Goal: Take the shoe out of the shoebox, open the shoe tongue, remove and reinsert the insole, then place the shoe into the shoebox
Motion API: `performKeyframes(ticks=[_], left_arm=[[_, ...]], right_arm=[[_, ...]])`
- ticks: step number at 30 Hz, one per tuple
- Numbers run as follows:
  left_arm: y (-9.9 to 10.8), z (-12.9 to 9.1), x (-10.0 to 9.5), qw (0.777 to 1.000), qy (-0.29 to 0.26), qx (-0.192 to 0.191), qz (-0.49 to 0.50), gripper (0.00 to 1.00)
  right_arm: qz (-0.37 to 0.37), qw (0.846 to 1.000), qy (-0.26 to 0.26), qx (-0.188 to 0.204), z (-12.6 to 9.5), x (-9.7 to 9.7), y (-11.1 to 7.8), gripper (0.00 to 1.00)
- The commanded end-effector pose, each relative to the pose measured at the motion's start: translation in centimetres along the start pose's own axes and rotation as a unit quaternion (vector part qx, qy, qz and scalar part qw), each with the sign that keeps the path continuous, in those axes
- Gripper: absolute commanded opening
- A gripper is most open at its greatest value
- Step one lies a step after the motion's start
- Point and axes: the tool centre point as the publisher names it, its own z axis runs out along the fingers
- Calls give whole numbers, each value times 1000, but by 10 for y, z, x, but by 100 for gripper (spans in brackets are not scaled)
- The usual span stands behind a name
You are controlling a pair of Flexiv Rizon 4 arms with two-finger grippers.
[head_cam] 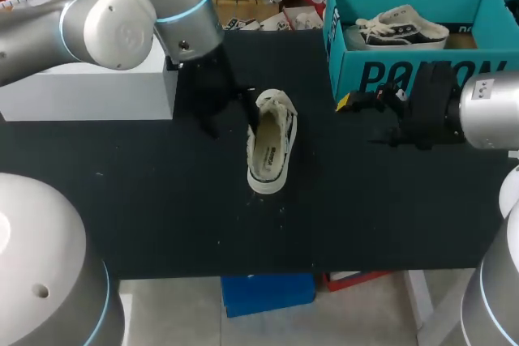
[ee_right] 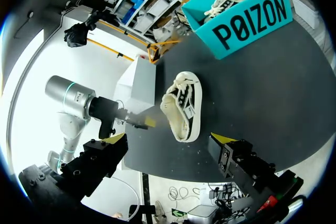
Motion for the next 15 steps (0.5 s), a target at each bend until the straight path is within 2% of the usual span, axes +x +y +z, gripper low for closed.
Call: performKeyframes(ticks=[1, 8, 15], left_arm=[[-1, 0, 0, 1000, 2, -1, 0, 100], [0, 1, 0, 1000, -2, 3, -2, 100], [14, -6, 4, 1000, 1, 2, -9, 100]], right_arm=[[0, 1000, 0, 0, 0, 0, 0, 100], [0, 1000, 0, 0, 0, 0, 0, 100], [0, 1000, 0, 0, 0, 0, 0, 100]])
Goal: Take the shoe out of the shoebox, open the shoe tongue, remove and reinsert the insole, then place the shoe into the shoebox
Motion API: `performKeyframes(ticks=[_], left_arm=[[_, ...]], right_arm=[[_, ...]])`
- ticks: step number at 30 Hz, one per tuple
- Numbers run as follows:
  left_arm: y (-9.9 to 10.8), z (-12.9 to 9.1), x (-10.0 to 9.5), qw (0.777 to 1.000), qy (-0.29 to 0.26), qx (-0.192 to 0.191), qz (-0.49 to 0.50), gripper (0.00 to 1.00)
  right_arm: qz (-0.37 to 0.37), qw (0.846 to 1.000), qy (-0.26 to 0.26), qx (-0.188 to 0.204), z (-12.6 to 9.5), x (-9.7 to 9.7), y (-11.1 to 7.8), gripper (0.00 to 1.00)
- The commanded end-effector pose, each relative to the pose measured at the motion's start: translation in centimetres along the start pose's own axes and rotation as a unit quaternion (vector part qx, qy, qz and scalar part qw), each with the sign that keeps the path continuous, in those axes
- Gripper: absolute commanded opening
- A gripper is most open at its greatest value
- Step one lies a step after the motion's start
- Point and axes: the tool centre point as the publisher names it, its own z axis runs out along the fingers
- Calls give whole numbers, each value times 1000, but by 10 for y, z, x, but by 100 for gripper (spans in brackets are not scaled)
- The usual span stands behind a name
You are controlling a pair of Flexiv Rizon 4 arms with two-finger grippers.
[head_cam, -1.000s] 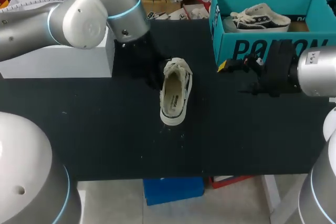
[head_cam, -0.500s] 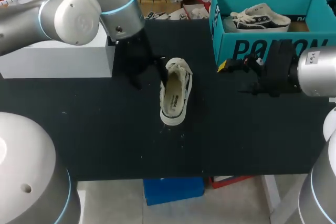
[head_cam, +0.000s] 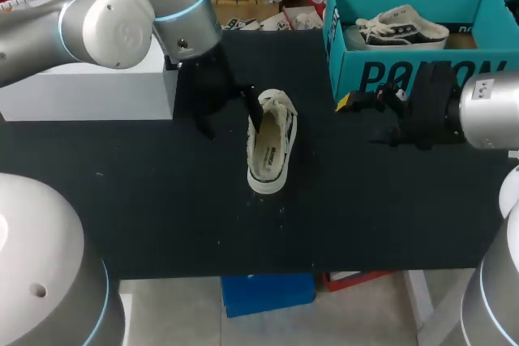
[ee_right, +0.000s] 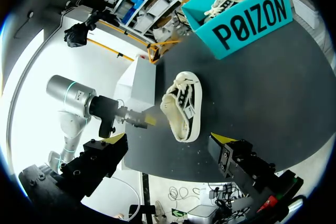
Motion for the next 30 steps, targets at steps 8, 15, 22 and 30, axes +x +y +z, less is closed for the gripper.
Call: performKeyframes(ticks=[8, 15, 22, 30], left_arm=[[21, -11, 4, 1000, 25, -9, -13, 80], [30, -10, 8, 999, 29, -17, -30, 84], [51, -14, 7, 994, -1, -12, -110, 32], [82, -12, -2, 979, -45, 12, -200, 0]], right_arm=[[0, 1000, 0, 0, 0, 0, 0, 100], [0, 1000, 0, 0, 0, 0, 0, 100], [0, 1000, 0, 0, 0, 0, 0, 100], [0, 1000, 0, 0, 0, 0, 0, 100]])
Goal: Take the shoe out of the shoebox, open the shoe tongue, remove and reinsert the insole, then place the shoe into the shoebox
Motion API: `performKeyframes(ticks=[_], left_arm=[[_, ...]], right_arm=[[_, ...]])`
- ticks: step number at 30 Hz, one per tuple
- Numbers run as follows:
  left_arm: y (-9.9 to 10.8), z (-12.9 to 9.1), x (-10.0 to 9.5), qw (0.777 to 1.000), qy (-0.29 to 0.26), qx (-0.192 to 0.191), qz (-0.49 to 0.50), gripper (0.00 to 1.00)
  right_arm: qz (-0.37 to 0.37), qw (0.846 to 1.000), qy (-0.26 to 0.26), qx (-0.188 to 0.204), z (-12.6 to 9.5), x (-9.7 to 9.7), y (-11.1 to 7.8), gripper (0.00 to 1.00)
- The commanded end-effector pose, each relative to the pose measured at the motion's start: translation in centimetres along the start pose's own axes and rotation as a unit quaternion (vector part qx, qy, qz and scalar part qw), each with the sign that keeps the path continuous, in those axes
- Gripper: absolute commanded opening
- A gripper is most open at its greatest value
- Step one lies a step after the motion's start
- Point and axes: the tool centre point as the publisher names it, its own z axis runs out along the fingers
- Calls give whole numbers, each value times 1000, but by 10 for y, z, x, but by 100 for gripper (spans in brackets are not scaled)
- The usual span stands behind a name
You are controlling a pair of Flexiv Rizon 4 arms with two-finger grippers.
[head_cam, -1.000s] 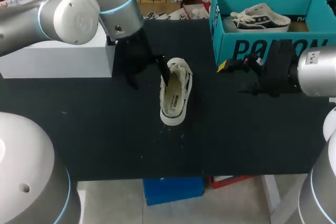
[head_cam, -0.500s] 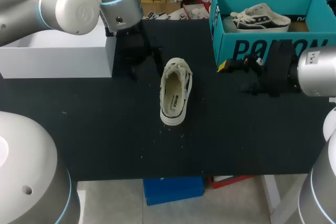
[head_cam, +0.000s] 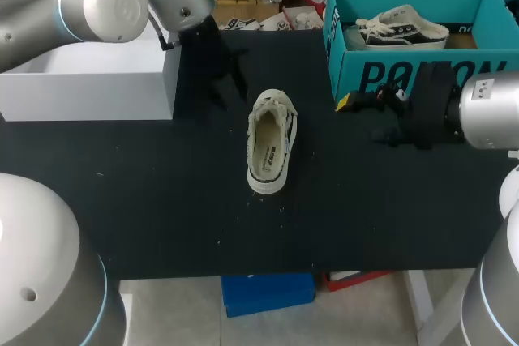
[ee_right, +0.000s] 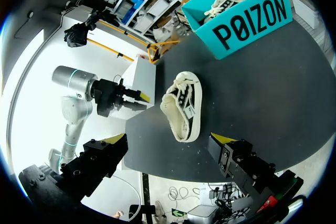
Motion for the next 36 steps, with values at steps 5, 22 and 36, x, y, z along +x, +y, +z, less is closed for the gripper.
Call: performKeyframes(ticks=[5, 22, 36], left_arm=[[26, 17, -28, 1000, -5, 25, -13, 0], [12, 58, -45, 997, 31, 69, 8, 0], [-11, 77, -26, 993, 68, 100, 12, 0]], right_arm=[[0, 1000, 0, 0, 0, 0, 0, 100], [0, 1000, 0, 0, 0, 0, 0, 100], [0, 1000, 0, 0, 0, 0, 0, 100]])
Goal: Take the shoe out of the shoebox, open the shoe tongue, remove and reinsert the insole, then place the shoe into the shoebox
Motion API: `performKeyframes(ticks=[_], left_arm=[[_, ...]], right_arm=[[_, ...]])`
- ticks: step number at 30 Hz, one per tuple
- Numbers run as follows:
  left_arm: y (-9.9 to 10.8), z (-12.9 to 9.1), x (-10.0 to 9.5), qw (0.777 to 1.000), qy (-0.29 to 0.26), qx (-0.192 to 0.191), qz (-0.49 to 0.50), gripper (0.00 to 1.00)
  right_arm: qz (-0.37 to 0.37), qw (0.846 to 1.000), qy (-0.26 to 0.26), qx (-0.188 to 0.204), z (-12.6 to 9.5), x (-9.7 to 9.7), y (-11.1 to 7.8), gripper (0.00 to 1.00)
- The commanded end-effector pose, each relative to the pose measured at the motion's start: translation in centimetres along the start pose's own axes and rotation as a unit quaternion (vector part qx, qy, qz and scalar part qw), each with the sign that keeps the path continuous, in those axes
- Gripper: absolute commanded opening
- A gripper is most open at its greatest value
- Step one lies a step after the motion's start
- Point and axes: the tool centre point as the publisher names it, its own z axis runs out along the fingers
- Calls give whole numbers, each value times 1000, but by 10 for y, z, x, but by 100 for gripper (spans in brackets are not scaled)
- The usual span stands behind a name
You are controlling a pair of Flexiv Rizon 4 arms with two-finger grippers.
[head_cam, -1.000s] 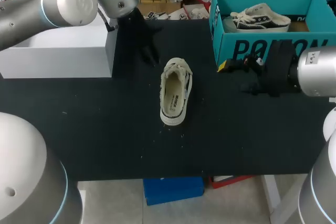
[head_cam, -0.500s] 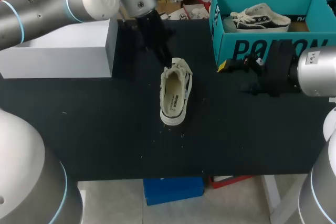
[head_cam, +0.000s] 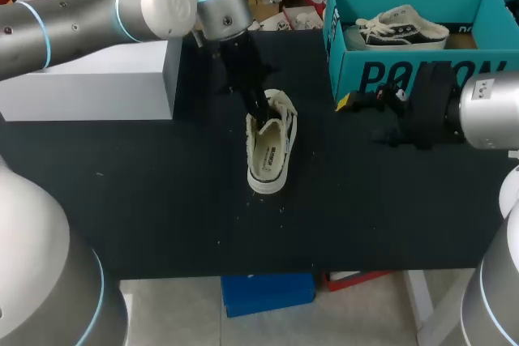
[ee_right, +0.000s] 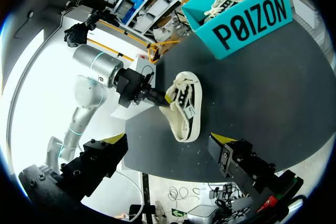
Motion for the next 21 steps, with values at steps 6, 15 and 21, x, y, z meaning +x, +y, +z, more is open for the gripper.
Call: performKeyframes(ticks=[6, 15, 21], left_arm=[[-19, -13, 14, 999, 32, -14, 24, 0], [-30, -49, 24, 997, 44, -47, 39, 27], [-27, -52, 34, 995, 59, -67, 34, 35]], right_arm=[[0, 1000, 0, 0, 0, 0, 0, 100], [0, 1000, 0, 0, 0, 0, 0, 100], [0, 1000, 0, 0, 0, 0, 0, 100]])
